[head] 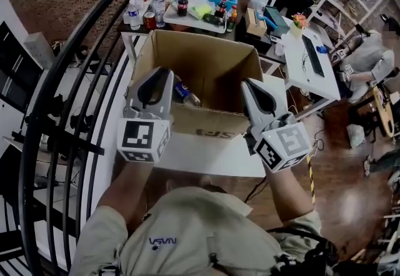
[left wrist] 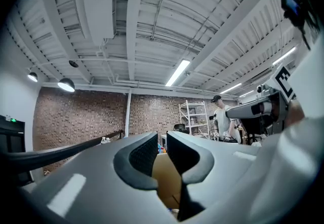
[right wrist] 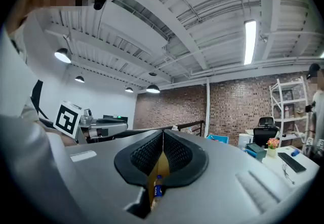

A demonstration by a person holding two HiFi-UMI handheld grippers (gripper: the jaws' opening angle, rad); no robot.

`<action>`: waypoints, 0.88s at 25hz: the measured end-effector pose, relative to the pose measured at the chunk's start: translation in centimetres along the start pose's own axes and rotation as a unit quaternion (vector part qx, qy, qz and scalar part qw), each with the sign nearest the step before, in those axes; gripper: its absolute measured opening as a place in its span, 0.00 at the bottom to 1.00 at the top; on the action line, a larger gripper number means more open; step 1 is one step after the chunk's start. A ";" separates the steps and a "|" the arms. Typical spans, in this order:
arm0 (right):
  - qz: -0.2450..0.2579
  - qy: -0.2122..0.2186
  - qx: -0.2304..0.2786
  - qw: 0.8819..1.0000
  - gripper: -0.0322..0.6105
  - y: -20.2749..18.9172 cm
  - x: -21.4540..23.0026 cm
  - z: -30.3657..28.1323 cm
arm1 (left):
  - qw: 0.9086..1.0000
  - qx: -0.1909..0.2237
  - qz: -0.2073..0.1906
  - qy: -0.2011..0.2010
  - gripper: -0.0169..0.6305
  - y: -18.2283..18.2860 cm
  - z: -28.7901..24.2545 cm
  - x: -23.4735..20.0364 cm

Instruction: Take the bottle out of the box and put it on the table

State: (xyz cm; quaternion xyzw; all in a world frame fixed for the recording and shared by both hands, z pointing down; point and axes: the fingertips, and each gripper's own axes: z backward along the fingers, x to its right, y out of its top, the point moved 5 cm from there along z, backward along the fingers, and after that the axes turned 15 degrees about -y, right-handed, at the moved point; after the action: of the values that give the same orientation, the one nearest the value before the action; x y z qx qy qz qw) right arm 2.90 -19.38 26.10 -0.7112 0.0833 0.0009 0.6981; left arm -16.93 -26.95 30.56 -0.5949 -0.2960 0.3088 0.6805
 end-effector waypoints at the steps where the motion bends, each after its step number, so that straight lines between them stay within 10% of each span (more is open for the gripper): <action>1: 0.003 0.008 0.001 1.000 0.05 0.5 -0.2 -1.1 | 1.000 0.001 -0.001 0.004 0.10 0.2 -0.3 -0.8; 13: 0.063 0.123 -0.080 0.987 0.14 0.5 -2.4 -17.7 | 0.997 -0.025 -0.014 0.067 0.10 0.3 -5.6 -7.9; 22: 0.085 0.158 -0.263 0.948 0.27 -12.2 -4.8 -27.2 | 0.995 -0.067 0.019 0.073 0.10 -4.3 -9.9 -10.9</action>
State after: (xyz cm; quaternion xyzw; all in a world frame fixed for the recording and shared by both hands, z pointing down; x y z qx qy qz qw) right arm -3.48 -45.64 39.45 -0.8508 0.2495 -0.0301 0.4615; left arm -15.94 -42.04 33.24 -0.6657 -0.2543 0.2569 0.6528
